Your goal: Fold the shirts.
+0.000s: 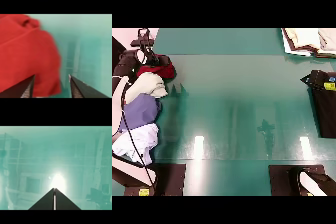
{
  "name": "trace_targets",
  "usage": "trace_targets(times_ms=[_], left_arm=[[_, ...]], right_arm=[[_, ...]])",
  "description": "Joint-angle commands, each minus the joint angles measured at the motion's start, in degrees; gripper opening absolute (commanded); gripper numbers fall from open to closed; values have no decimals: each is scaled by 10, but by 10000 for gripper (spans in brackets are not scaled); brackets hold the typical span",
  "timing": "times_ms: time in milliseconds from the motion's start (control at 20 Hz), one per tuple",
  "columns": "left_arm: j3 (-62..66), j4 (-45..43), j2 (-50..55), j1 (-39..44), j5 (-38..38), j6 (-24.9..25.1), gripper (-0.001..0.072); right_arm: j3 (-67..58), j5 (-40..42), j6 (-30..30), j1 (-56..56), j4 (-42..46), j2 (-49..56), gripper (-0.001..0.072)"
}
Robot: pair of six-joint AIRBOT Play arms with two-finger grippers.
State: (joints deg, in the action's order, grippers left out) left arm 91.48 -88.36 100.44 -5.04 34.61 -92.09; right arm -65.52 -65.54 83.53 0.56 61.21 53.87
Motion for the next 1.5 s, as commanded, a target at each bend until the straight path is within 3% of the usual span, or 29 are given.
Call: trace_targets(times_ms=[0, 150, 200, 250, 300, 500, 650, 900, 1050, 1200, 1450], left_arm=[[1, -3, 43, -22, -42, 0, 525], [2, -14, 60, -25, -47, 0, 522], [2, -15, 60, -25, -45, 0, 391], [4, -14, 58, -25, -43, 0, 160], [9, -15, 55, -25, -36, 2, 29], [81, -14, 28, -24, 37, 2, 25], [149, -12, -56, -18, 77, 18, 24], [194, -12, -263, 53, 209, 146, 23], [194, -9, -342, 133, 314, 161, 23], [184, 13, -347, 232, 400, 160, 23], [78, 143, -286, 411, 397, 161, 27]], right_arm=[[0, -1, 0, 0, 0, 0, 23], [0, 0, 0, 0, 0, 0, 23], [0, 0, 0, 0, 0, 0, 23], [0, 0, 0, 0, 0, 0, 23], [0, 0, 0, 0, 0, 0, 23], [-1, 11, 0, 0, -1, 0, 23], [-31, 32, 0, 0, 0, 0, 23], [-135, 58, 1, 0, 0, 0, 23], [-188, 56, 1, 0, 0, 0, 23], [-223, 38, 1, 0, -1, 0, 23], [-259, -2, 1, 0, -1, -1, 23]])
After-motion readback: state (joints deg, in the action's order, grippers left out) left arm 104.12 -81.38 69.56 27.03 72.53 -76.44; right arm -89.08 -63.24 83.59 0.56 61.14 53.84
